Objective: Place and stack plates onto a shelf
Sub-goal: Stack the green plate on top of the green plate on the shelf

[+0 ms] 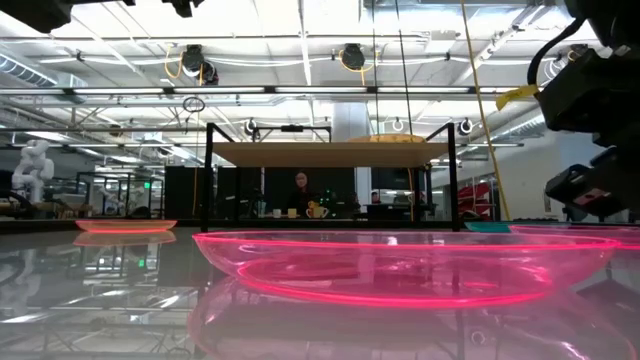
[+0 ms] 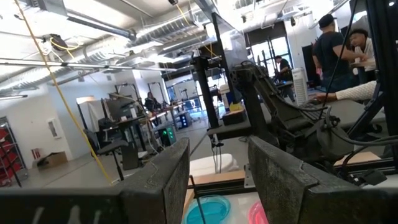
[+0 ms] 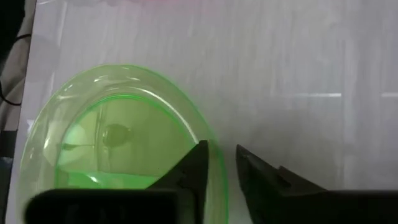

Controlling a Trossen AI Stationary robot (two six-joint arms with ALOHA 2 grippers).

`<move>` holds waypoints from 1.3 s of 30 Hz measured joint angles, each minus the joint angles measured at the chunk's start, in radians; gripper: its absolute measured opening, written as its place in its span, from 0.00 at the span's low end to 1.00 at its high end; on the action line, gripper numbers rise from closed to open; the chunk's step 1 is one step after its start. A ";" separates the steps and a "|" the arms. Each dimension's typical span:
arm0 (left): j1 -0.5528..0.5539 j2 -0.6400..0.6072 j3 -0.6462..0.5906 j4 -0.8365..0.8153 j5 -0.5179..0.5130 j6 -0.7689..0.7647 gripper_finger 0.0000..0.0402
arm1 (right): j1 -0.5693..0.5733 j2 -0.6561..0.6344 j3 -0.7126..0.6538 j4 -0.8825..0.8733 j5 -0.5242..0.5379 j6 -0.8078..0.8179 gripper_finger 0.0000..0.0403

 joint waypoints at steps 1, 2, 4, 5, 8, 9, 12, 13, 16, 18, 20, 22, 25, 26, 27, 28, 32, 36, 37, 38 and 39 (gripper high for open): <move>0.000 0.000 0.000 0.000 0.000 0.000 0.42 | 0.000 0.000 0.000 0.001 -0.017 -0.001 0.11; 0.000 0.000 0.000 0.000 0.000 0.000 0.42 | 0.000 0.001 -0.001 0.001 -0.029 -0.001 0.07; 0.000 0.000 0.000 0.000 0.000 0.000 0.42 | 0.000 0.001 -0.001 0.001 -0.050 -0.002 0.02; 0.001 0.000 0.000 0.000 0.000 0.000 0.42 | 0.000 -0.001 -0.001 0.002 -0.052 0.000 0.02; 0.008 0.000 0.000 0.000 0.000 0.000 0.42 | 0.000 -0.013 -0.002 0.000 -0.050 -0.002 0.01; 0.011 0.000 0.000 -0.001 0.000 -0.003 0.42 | 0.000 -0.022 -0.002 -0.001 -0.049 -0.016 0.01; 0.025 0.006 0.000 0.000 0.000 -0.017 0.42 | -0.008 -0.065 -0.003 0.011 -0.022 -0.052 0.00; 0.030 0.010 0.000 -0.001 0.000 -0.024 0.42 | -0.014 -0.085 -0.003 0.017 -0.009 -0.065 0.00; 0.044 0.020 0.000 -0.001 0.000 -0.027 0.42 | -0.033 -0.149 -0.003 0.027 0.051 -0.111 0.00; 0.057 0.030 0.000 0.005 0.001 -0.032 0.42 | -0.051 -0.202 -0.003 0.030 0.129 -0.152 0.00; 0.068 0.037 0.000 0.005 0.000 -0.054 0.42 | -0.078 -0.257 -0.003 0.041 0.220 -0.199 0.00; 0.076 0.046 0.000 0.014 0.000 -0.082 0.42 | -0.109 -0.310 -0.002 0.053 0.301 -0.260 0.00; 0.081 0.049 0.000 0.006 0.001 -0.104 0.42 | -0.161 -0.385 -0.002 0.095 0.398 -0.355 0.00; 0.081 0.049 0.000 0.008 0.002 -0.109 0.42 | -0.179 -0.406 -0.002 0.116 0.423 -0.398 0.00; 0.081 0.049 0.000 0.010 0.002 -0.109 0.42 | -0.197 -0.424 -0.002 0.142 0.436 -0.444 0.00; 0.081 0.049 0.000 0.011 0.003 -0.109 0.42 | -0.215 -0.440 -0.002 0.175 0.453 -0.492 0.00; 0.080 0.049 0.000 0.021 0.008 -0.107 0.42 | -0.295 -0.472 -0.002 0.371 0.523 -0.642 0.00; 0.080 0.049 0.000 0.039 0.010 -0.107 0.42 | -0.419 -0.452 -0.002 0.649 0.559 -0.772 0.00; 0.080 0.049 0.000 0.039 0.010 -0.109 0.42 | -0.459 -0.442 -0.002 0.704 0.557 -0.792 0.00; 0.080 0.049 0.000 0.039 0.010 -0.111 0.42 | -0.504 -0.430 -0.002 0.749 0.557 -0.798 0.00; 0.080 0.049 0.000 0.039 0.010 -0.113 0.42 | -0.550 -0.417 -0.001 0.781 0.557 -0.798 0.00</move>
